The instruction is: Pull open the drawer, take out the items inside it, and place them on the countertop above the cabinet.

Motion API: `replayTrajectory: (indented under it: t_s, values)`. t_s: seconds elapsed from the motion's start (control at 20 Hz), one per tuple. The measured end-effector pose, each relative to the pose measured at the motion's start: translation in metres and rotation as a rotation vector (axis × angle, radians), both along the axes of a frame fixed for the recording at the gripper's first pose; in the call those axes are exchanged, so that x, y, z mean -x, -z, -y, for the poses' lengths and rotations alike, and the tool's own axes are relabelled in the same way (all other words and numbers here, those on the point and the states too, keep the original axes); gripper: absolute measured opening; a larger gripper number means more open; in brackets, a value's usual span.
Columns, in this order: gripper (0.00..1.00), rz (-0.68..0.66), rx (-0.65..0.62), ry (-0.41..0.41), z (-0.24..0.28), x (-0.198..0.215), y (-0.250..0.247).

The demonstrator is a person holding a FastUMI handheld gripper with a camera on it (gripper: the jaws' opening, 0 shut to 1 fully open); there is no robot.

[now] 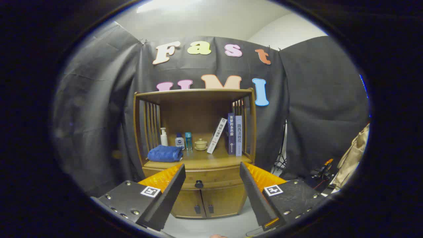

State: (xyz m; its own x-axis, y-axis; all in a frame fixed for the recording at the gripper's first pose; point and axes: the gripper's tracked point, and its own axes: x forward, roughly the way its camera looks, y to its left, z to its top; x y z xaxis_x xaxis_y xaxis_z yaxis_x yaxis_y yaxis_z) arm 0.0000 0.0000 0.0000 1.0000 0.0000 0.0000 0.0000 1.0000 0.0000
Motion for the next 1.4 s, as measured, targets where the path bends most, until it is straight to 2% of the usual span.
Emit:
replayTrajectory:
  t_s: [0.9, 1.15, 1.4]
  values:
    - [0.98, -0.012, -0.005, 0.015, 0.006, -0.01, 0.018]
    - [0.98, 0.013, -0.009, 0.001, 0.004, -0.036, 0.027]
    - [0.98, 0.021, -0.024, -0.012, 0.0, -0.082, 0.052]
